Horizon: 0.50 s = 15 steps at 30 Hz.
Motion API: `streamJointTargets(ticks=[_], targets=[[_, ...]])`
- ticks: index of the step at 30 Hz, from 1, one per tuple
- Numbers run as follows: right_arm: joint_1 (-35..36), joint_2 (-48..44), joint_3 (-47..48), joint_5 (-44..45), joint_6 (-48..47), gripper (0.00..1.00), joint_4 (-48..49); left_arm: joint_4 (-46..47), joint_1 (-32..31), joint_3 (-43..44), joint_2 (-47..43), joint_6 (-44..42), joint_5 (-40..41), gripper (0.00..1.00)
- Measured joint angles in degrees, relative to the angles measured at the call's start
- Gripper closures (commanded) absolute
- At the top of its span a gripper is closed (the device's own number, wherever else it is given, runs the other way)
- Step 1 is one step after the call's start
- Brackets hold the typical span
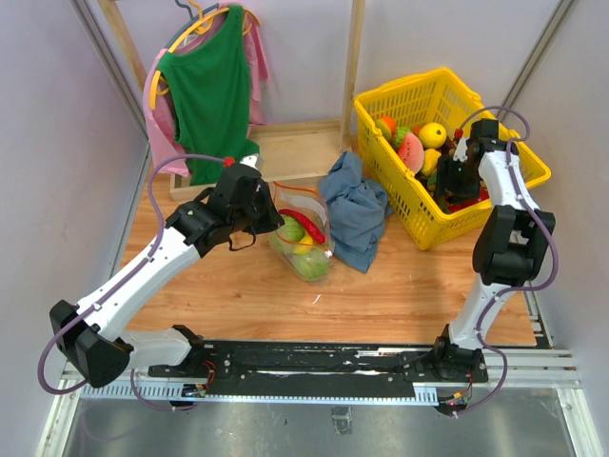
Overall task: Place the food in the zip-top bag and seal the zipper
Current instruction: Pick up the fake fruit from the bin.
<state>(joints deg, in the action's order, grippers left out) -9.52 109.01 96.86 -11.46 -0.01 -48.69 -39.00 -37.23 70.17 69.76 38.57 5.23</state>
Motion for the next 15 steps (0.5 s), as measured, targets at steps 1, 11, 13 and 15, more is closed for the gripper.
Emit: streamJointTargets(ticks=[1,11,13,15], targets=[[0.0,0.35,-0.5,0.02,0.0,0.38,0.24,0.0,0.0,0.0,0.02,0.0,0.0,1.0],[0.0,5.73,-3.93,0.68,-0.02,0.63,4.0,0.24,0.0,0.0,0.15,0.02,0.0,1.0],[0.0,6.12,-4.76,0.68,-0.11,0.76,4.57,0.28,0.0,0.0,0.15,0.02,0.0,1.0],[0.0,6.08,-5.44,0.76,-0.22,0.86,4.94,0.28,0.0,0.0,0.15,0.02,0.02,1.0]])
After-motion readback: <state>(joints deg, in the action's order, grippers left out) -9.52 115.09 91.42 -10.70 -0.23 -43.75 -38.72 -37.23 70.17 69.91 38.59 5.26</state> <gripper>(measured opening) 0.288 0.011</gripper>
